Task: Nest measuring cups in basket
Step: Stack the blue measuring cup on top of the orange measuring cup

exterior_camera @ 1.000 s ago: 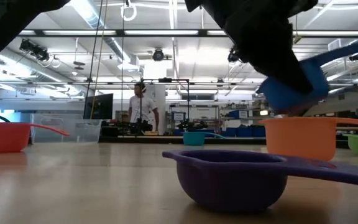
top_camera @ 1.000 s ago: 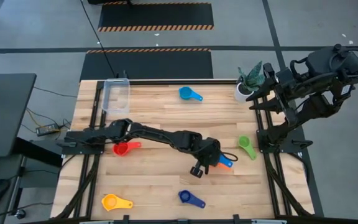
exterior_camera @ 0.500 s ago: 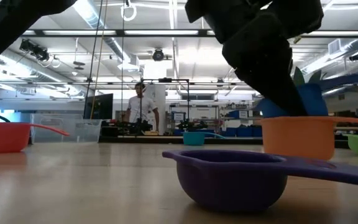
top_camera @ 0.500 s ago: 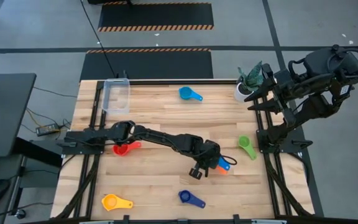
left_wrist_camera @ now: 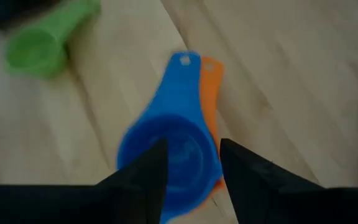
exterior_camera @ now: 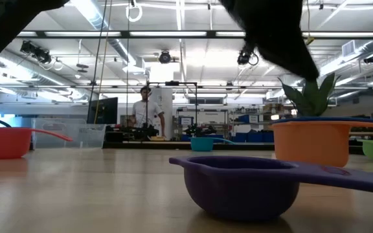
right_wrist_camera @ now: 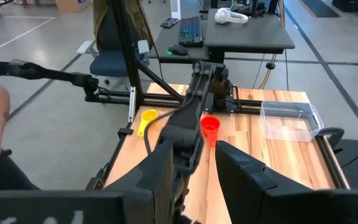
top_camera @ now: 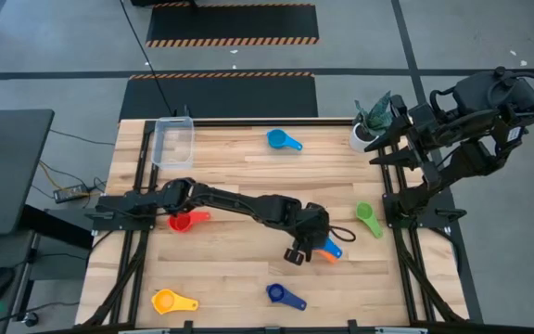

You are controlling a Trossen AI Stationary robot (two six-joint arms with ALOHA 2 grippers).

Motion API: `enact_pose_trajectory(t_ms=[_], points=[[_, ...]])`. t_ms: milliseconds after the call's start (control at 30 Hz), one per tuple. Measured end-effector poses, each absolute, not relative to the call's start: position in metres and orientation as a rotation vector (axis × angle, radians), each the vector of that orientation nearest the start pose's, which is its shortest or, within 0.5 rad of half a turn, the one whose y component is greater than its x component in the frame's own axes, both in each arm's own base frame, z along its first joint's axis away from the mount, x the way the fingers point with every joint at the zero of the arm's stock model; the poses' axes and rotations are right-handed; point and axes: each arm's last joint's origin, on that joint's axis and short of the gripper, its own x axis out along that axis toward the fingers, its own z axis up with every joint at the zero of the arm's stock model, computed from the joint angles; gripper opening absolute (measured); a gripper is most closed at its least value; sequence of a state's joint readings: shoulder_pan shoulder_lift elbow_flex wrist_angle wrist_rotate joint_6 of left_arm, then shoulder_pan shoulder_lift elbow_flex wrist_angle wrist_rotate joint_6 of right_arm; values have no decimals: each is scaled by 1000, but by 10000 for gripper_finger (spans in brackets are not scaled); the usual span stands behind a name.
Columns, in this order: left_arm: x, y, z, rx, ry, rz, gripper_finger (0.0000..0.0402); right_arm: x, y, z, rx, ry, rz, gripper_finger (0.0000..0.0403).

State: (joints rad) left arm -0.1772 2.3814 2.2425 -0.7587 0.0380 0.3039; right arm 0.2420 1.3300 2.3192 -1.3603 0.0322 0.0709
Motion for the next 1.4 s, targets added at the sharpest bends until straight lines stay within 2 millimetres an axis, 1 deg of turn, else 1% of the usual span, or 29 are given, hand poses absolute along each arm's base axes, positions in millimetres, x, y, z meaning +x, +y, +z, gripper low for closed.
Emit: enact_pose_trajectory(t_ms=[100,133,167,233,267,333,433,500,533,567,700,800,867,900,933,1133,1300,1400], points=[[510,-90,263,327,870,-324,154,128,31,560,64,407,182,129],[508,-87,270,306,861,-311,154,128,31,559,81,423,176,129],[504,-84,277,282,844,-295,155,128,31,557,94,446,164,129],[494,-77,288,236,883,-270,155,131,30,552,113,499,125,129],[491,-73,299,217,862,-255,155,131,30,549,120,526,108,129],[478,-64,313,189,902,-235,155,133,30,544,118,578,88,129],[462,-51,340,157,883,-200,155,136,30,542,124,599,55,129],[452,-42,353,134,882,-178,155,137,29,542,135,598,8,129],[446,-39,364,126,860,-167,155,138,29,540,139,610,-15,129],[439,-35,369,121,877,-161,155,138,28,540,147,615,-39,129],[418,-26,394,64,849,-118,155,140,28,538,209,613,-97,129],[401,-22,412,-9,830,-80,155,144,28,532,266,639,-131,129],[390,-23,419,-29,855,-72,155,147,29,525,282,669,-146,129],[383,-24,425,-29,844,-73,155,148,29,521,280,689,-153,129],[377,-26,427,-25,868,-75,155,149,30,516,276,710,-158,129],[356,-36,438,-22,902,-66,155,152,30,477,281,850,-234,129],[349,-41,434,-45,963,-45,155,146,30,437,354,922,-296,129],[353,-47,427,-34,998,-26,155,146,33,412,408,943,-309,129]])
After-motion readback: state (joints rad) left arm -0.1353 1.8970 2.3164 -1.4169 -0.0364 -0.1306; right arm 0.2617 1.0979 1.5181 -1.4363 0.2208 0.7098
